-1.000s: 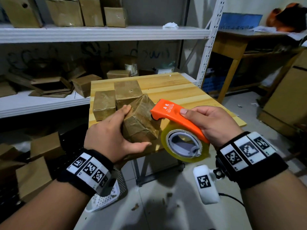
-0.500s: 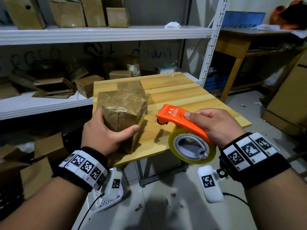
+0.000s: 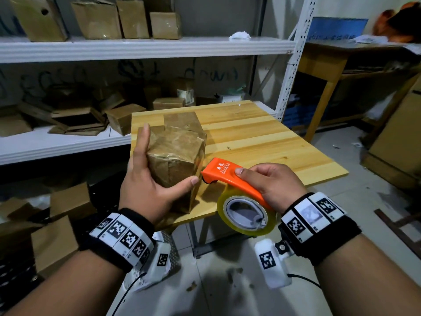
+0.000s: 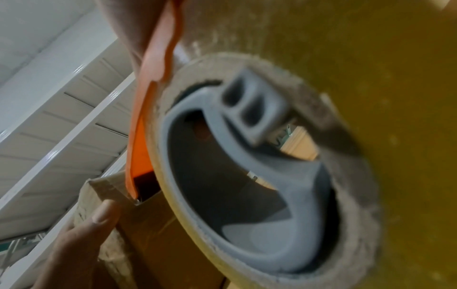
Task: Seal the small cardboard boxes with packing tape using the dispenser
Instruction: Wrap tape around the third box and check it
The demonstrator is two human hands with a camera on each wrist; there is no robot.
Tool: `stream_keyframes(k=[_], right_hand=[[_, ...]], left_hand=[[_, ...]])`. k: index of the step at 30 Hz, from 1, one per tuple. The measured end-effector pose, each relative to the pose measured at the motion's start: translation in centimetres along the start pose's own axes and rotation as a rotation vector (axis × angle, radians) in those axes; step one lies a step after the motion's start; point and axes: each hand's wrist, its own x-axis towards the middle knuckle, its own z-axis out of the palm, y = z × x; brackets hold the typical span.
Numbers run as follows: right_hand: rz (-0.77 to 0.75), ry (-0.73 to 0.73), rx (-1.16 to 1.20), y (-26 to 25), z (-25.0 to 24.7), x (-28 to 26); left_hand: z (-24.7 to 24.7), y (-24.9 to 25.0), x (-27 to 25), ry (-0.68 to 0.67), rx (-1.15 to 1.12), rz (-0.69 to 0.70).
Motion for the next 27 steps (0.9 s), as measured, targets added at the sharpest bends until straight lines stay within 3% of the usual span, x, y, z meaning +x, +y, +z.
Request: stream_keyframes(k=[11,17,27], right_hand=[[-0.004,0.026,-0.036,0.1,0.5,-0.3],[-0.023,0.017,-0.011,-0.4,1.2,-0.8],[-0.114,0.028,0.033,-1.3,2.4,-1.6]], left_hand=[[-0.3,1.4,0.1,-0.007,0.156,0.091],[-0.5,3.3,0.9,0.010,0.173,-0.121],[-1.0,2.3,2.1,0.209,-0.113,-0.334]])
